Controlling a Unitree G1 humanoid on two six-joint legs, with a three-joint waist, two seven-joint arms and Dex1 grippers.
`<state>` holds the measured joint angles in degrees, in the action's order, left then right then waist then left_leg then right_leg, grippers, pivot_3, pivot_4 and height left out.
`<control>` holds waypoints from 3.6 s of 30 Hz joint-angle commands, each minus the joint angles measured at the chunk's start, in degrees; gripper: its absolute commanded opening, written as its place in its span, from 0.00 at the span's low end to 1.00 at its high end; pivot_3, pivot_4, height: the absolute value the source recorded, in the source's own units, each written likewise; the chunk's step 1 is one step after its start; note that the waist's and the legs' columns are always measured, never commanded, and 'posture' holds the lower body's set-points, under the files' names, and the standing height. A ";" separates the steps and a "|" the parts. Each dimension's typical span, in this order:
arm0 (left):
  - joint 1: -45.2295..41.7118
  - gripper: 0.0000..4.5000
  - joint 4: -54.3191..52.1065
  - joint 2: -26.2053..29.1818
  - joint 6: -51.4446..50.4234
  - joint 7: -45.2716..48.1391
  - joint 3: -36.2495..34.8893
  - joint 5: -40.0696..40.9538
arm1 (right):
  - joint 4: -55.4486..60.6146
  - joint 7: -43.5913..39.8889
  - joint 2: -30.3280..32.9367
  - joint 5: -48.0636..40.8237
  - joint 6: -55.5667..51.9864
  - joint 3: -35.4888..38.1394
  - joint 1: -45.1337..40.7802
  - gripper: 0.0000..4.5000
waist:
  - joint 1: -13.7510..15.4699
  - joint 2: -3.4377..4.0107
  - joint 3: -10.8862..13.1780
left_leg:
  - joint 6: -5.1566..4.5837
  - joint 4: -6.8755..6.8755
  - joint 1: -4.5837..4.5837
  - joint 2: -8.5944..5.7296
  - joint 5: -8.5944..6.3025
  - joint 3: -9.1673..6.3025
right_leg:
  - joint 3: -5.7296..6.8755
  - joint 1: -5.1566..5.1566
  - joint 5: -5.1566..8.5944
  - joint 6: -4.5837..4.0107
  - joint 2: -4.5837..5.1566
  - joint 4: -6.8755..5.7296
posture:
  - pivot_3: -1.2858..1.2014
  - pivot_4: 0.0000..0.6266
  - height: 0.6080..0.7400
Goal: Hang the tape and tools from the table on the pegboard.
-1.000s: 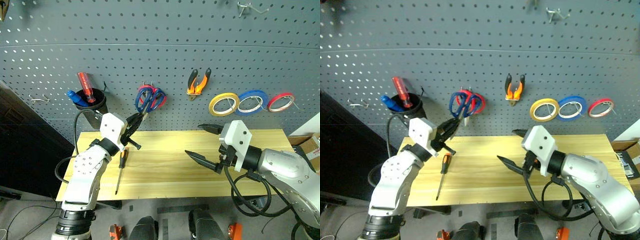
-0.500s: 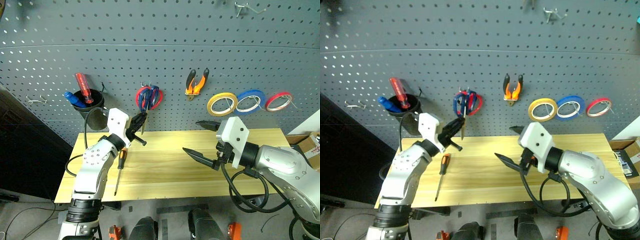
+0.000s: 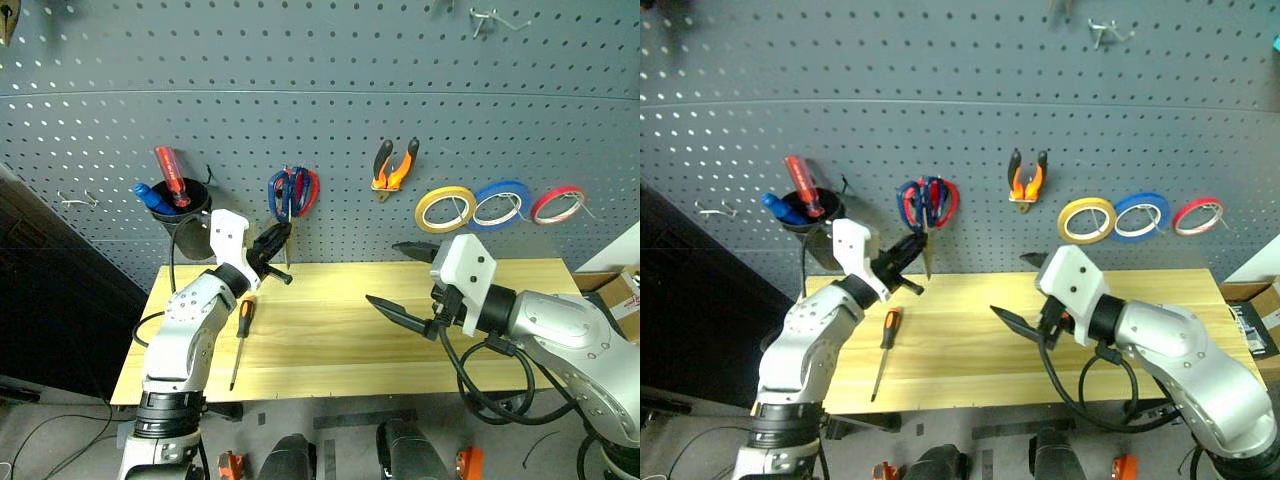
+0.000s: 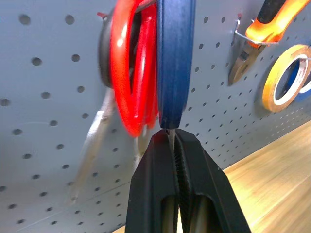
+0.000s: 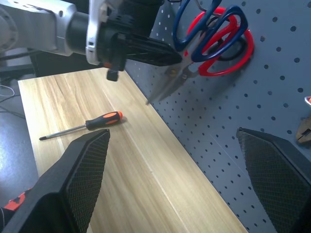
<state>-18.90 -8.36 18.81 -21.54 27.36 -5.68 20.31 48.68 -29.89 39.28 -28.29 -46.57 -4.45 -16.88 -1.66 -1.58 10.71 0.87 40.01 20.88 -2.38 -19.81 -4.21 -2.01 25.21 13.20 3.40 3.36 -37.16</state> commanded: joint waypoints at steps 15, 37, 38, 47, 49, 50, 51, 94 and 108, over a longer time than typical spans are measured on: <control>2.54 0.99 -1.42 1.76 -1.52 0.40 -1.59 0.75 | 1.98 0.42 0.35 1.21 0.67 -0.20 0.94 1.00 | -0.08 0.02 -0.61 | 0.00 0.00 -0.02 0.00 0.00 0.01 | -0.03 0.01 0.00 0.00 0.00 -0.01 | 0.49 0.22 1.00; 4.26 0.99 14.00 2.20 -27.40 -16.01 1.33 -12.84 | -0.94 9.56 -10.07 -11.39 -15.37 -4.80 3.64 1.00 | -0.11 0.11 -1.20 | -0.02 0.02 -0.21 0.00 0.02 -0.11 | -0.03 -0.17 -0.06 -0.06 -0.11 -0.15 | 0.49 0.28 1.00; 3.37 0.99 15.27 1.48 -28.04 -16.95 0.60 -12.69 | -1.46 9.66 -10.11 -11.60 -16.13 -5.06 2.90 1.00 | -0.23 0.12 -1.20 | -0.02 0.02 -0.22 0.00 0.02 -0.10 | -0.05 -0.16 -0.06 -0.06 -0.11 -0.15 | 0.49 0.28 1.00; 0.18 0.99 23.30 -0.03 -30.26 -19.00 -1.60 -12.51 | -3.61 9.22 -10.10 -11.36 -18.95 -6.59 -2.46 1.00 | -0.19 0.12 -1.20 | -0.01 -0.02 -0.11 0.02 0.01 -0.08 | -0.07 -0.02 -0.06 -0.06 -0.08 -0.05 | 0.49 0.29 1.00; -0.06 0.87 24.42 -0.03 -29.22 -19.09 -1.60 -12.81 | -3.38 8.61 -9.60 -11.09 -18.72 -7.28 -3.28 1.00 | -0.19 0.12 -1.20 | -0.01 -0.02 -0.12 0.01 0.01 -0.08 | -0.07 -0.02 -0.06 -0.06 -0.07 -0.06 | 0.49 0.28 1.00; -0.08 0.79 24.86 -0.17 -28.66 -19.09 -1.51 -12.88 | -3.13 8.25 -9.34 -11.09 -18.53 -7.62 -3.43 1.00 | -0.20 0.12 -1.21 | 0.00 -0.02 -0.12 0.02 0.01 -0.09 | -0.06 -0.03 -0.06 -0.06 -0.07 -0.06 | 0.49 0.28 1.00; -0.08 0.72 25.11 -0.26 -28.28 -19.05 -1.39 -12.92 | -2.97 8.00 -9.16 -11.11 -18.39 -7.82 -3.46 1.00 | -0.19 0.12 -1.20 | 0.00 -0.02 -0.12 0.02 0.01 -0.09 | -0.06 -0.03 -0.06 -0.06 -0.07 -0.05 | 0.49 0.28 1.00; -3.15 0.13 -11.78 -0.18 10.09 -20.19 -10.40 -9.92 | -11.03 -7.13 -2.37 -17.58 0.45 6.61 -13.00 1.00 | 3.23 -0.16 -5.40 | 0.01 0.00 -0.26 -0.01 0.01 0.02 | -0.12 -0.25 -0.19 -0.07 -0.21 0.11 | 0.56 0.06 1.00; -10.89 0.13 7.10 -0.91 21.22 -20.94 -7.93 -13.92 | -14.16 -8.23 -5.55 -13.43 3.74 1.70 -15.18 1.00 | 3.05 -0.57 -7.76 | 0.04 -0.01 -0.37 -0.07 0.03 0.03 | -0.17 -0.30 -0.20 -0.08 -0.21 0.09 | 0.54 0.03 1.00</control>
<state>-29.88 -2.11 17.50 -3.39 6.85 -13.80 7.87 33.88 -37.91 33.97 -41.83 -44.18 -3.17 -30.88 1.39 -2.15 2.95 0.91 40.00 20.48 -2.44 -19.78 -4.15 -2.19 24.90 13.01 3.32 3.14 -37.08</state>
